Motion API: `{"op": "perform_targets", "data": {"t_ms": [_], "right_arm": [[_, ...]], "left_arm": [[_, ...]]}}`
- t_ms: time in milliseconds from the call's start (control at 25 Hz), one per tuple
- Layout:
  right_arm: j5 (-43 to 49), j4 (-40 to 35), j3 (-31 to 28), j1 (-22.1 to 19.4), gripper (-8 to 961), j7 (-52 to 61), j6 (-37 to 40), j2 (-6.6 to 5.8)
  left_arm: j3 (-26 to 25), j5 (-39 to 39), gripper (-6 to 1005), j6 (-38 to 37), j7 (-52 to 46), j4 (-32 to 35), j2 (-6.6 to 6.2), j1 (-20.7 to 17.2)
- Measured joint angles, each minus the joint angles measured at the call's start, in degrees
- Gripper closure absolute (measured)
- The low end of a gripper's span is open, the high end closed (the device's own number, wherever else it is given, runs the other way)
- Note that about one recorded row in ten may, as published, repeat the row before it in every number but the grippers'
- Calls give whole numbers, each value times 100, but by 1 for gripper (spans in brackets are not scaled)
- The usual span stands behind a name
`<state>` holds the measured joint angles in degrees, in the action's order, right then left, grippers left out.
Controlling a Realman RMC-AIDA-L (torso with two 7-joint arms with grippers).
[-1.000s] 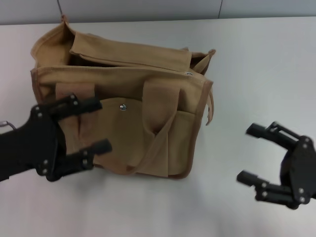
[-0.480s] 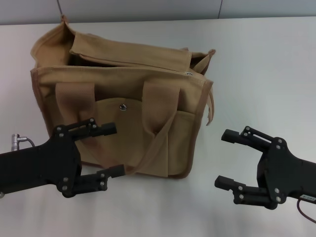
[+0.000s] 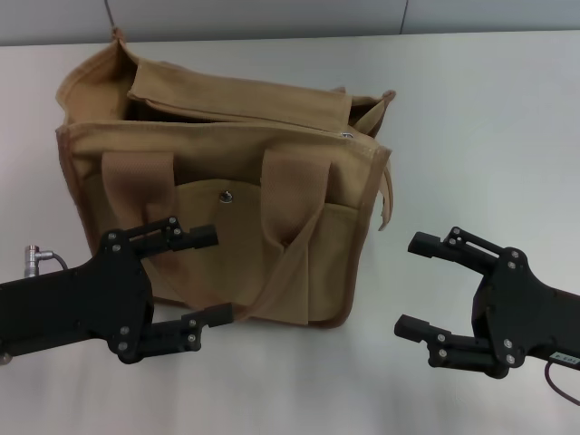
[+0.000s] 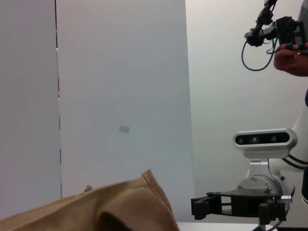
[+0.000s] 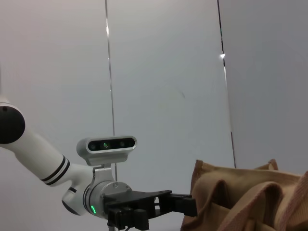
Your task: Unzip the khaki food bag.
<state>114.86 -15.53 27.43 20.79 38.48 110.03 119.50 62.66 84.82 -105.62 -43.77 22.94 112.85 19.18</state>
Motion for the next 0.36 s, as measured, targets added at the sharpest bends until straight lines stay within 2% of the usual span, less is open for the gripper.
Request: {"op": "perform_targets", "data": {"t_ms": [360], "right_arm": [[-10,-3,-34,-5,114,-4,0,4]], "left_arm": [[9,0,246,-31,18,0,27,-3]]}}
